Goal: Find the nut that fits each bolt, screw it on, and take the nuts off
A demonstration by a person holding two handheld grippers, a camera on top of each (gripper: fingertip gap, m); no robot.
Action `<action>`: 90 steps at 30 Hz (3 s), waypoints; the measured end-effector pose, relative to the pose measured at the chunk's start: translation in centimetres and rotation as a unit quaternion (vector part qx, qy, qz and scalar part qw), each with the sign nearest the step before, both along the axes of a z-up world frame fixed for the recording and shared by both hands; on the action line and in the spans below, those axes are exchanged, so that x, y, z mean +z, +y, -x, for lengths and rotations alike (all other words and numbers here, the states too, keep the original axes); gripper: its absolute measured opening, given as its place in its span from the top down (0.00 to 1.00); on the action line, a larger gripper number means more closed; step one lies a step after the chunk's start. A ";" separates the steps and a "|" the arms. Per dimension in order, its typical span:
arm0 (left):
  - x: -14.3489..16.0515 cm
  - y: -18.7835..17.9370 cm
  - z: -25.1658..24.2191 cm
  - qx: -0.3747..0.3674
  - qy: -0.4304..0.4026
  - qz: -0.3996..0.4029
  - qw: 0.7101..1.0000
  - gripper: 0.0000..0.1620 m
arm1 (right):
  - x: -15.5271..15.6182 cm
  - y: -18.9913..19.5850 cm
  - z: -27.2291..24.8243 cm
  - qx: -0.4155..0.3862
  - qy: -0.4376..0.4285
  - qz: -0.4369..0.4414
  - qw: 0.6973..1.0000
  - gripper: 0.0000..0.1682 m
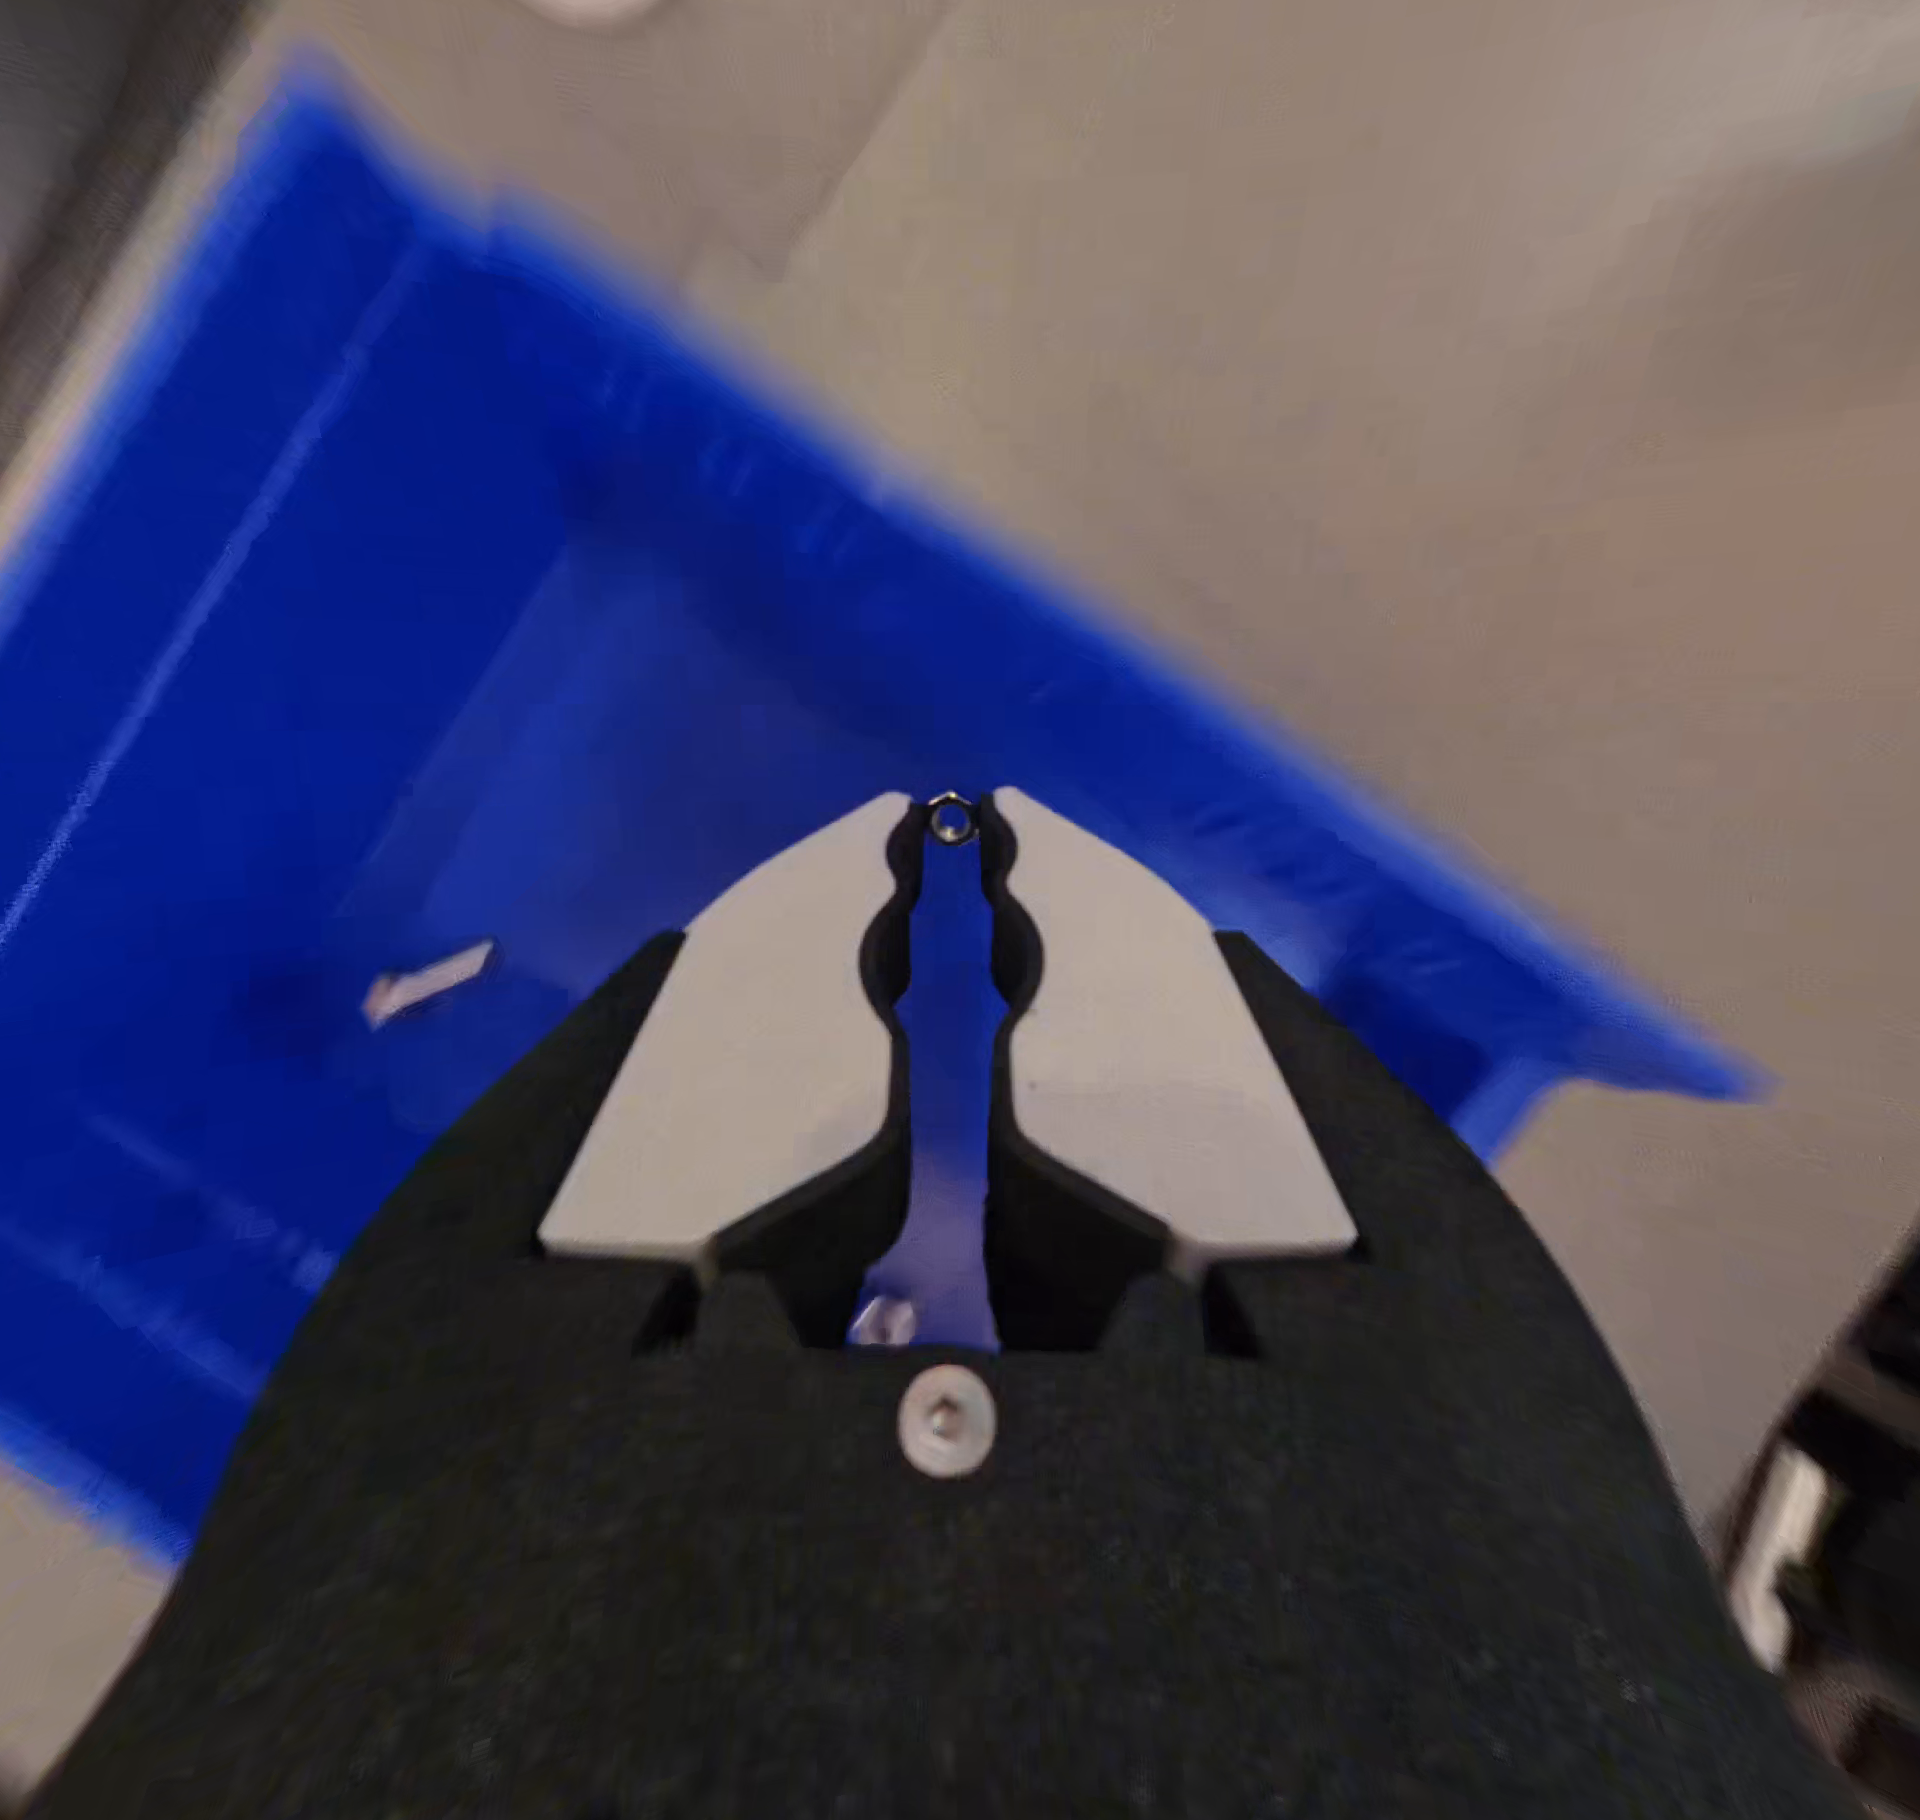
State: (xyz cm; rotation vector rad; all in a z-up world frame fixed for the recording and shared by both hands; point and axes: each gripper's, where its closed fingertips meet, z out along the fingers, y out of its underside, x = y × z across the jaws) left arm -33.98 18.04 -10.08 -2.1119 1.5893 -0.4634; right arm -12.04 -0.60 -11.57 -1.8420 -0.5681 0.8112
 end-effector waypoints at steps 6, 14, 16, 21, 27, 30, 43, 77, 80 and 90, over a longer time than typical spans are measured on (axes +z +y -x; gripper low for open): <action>9.4 -9.9 -9.3 -0.128 -0.279 0.016 0.951 0.94 | 2.5 -0.8 1.1 0.045 0.137 0.006 0.990 0.88; 4.5 -13.0 -16.7 -0.094 -0.247 0.013 0.964 0.94 | 2.4 -0.3 0.3 0.023 0.110 -0.029 0.993 0.89; 0.2 -13.0 -18.0 -0.088 -0.154 0.022 0.984 0.94 | 2.3 0.0 -0.4 0.007 0.094 -0.036 0.995 0.89; -8.2 -12.2 -18.7 -0.151 0.094 -0.018 0.984 0.94 | 1.8 0.6 -1.6 -0.012 0.094 -0.024 0.995 0.90; -9.3 -13.0 -20.4 -0.237 0.155 -0.025 0.959 0.94 | 0.8 1.1 -2.5 -0.031 0.074 0.000 0.997 0.90; -8.7 -12.9 -20.7 -0.239 0.147 -0.036 0.959 0.78 | -0.2 1.3 -2.6 -0.039 0.031 0.015 0.999 0.90; 1.0 -16.8 -10.5 0.075 -0.402 0.029 0.912 0.80 | -2.2 3.4 -0.5 0.113 -0.362 -0.005 0.925 0.86; 2.1 -22.2 -11.3 -0.017 -0.357 -0.028 0.934 0.80 | -7.3 6.6 1.8 0.349 -0.540 0.057 0.763 0.88; 2.1 -22.1 -11.2 -0.016 -0.359 -0.026 0.933 0.80 | -7.4 6.6 1.7 0.360 -0.543 0.066 0.756 0.89; 1.7 -22.5 -11.5 -0.025 -0.350 -0.024 0.936 0.80 | -7.8 6.4 2.1 0.379 -0.545 0.067 0.745 0.90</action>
